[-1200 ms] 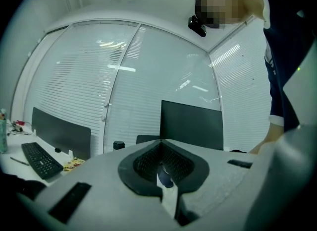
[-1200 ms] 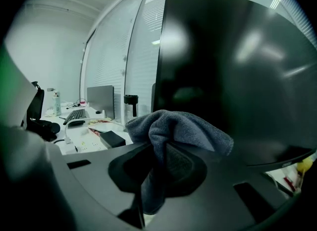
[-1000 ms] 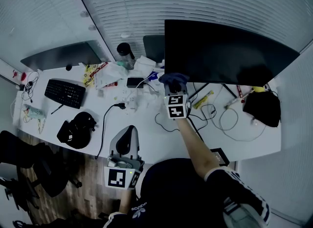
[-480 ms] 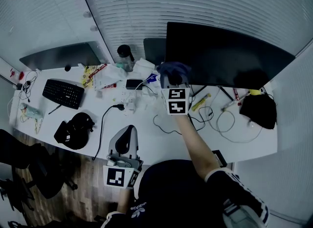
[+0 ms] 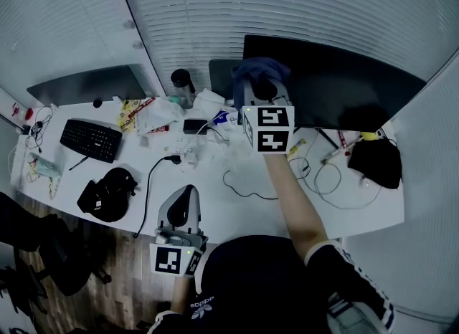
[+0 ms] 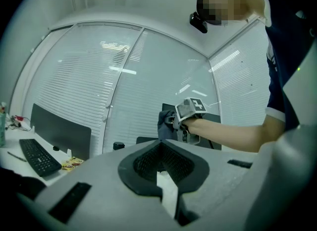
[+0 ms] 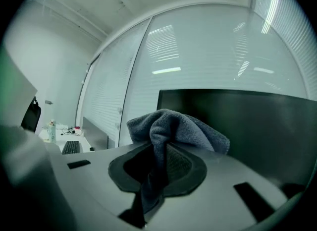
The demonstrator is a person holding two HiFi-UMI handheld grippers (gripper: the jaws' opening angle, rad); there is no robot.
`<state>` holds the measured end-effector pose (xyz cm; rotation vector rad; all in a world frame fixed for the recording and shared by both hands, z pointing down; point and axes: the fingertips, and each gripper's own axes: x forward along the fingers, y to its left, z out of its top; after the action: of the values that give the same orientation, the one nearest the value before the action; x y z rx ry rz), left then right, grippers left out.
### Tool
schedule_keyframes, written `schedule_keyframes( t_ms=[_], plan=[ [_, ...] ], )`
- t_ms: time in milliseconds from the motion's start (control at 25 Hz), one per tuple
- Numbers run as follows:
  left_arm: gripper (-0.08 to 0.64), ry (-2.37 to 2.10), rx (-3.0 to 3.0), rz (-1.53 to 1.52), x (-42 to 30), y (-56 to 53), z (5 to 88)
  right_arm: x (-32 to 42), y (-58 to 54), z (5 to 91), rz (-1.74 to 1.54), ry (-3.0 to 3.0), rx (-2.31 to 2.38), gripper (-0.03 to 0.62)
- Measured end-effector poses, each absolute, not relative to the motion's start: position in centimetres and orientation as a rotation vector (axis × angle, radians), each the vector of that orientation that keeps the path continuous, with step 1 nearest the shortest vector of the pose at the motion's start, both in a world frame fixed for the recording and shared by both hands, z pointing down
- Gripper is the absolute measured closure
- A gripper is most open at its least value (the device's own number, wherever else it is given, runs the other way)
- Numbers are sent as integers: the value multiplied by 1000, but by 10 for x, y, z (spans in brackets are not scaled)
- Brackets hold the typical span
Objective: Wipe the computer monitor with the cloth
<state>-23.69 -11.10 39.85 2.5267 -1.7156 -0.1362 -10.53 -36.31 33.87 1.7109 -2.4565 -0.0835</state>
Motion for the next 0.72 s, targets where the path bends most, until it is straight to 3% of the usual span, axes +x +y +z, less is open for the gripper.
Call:
schedule_keyframes(
  t_ms=[440,720],
  plan=[
    [555,-1711,2531,-178,-234,-110,391,-99,-369,254,-270,-2499,1766,545],
    [555,-1709,2535,-182,-230,-107,390,-98,-364,245,-308,-2563,1736,545]
  ],
)
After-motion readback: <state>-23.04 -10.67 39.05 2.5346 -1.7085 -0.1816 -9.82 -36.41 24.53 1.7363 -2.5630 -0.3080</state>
